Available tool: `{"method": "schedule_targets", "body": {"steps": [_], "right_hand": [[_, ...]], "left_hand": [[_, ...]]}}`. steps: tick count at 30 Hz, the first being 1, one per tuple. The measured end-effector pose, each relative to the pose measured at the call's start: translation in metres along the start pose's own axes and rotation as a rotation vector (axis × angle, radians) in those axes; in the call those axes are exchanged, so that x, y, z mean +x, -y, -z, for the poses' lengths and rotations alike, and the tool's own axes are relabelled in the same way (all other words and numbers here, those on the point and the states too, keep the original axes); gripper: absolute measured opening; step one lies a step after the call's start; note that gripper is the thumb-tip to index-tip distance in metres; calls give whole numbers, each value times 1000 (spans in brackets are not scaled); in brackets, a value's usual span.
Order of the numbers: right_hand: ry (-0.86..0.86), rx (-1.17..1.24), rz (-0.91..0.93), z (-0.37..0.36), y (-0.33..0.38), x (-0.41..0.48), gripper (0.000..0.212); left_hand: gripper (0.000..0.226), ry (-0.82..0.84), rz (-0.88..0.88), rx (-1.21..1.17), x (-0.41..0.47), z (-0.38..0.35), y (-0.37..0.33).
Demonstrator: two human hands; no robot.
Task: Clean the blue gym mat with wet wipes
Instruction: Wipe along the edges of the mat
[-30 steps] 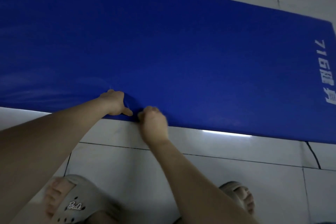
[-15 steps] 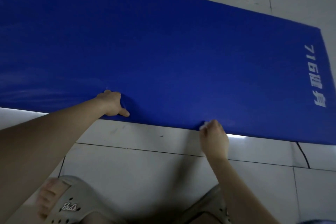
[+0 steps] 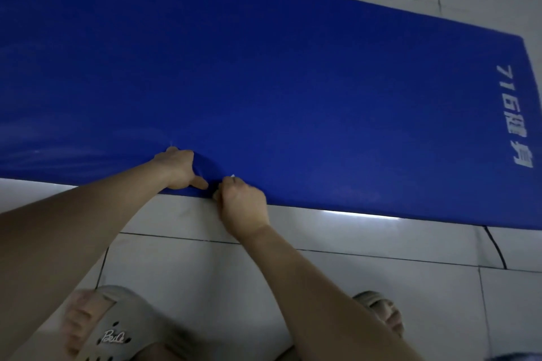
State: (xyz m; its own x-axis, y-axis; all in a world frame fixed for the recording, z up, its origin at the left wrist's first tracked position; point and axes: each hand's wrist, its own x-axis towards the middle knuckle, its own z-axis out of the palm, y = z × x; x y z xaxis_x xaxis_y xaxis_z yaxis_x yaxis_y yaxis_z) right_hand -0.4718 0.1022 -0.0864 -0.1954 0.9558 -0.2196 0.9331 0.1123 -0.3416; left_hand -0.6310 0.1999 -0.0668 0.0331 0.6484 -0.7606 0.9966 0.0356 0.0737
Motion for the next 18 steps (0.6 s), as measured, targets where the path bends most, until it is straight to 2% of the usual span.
{"method": "schedule_targets", "body": {"steps": [2, 6, 10, 13, 16, 18], "right_hand": [[-50, -14, -66, 10, -31, -11, 14], [-118, 25, -376, 33, -113, -46, 15], [-169, 16, -611, 55, -184, -81, 16], [-170, 22, -734, 64, -208, -92, 23], [-164, 152, -824, 68, -210, -89, 29], [-199, 251, -888, 67, -211, -88, 28]], "left_hand": [[55, -5, -7, -18, 0, -2, 2], [57, 10, -15, -48, -2, -3, 3], [58, -4, -18, -61, -5, -6, 4], [51, -92, -28, 9, -19, -8, 2], [23, -270, -234, 154, -36, -19, -22], [16, -358, -424, 264, -44, -37, -53]]}}
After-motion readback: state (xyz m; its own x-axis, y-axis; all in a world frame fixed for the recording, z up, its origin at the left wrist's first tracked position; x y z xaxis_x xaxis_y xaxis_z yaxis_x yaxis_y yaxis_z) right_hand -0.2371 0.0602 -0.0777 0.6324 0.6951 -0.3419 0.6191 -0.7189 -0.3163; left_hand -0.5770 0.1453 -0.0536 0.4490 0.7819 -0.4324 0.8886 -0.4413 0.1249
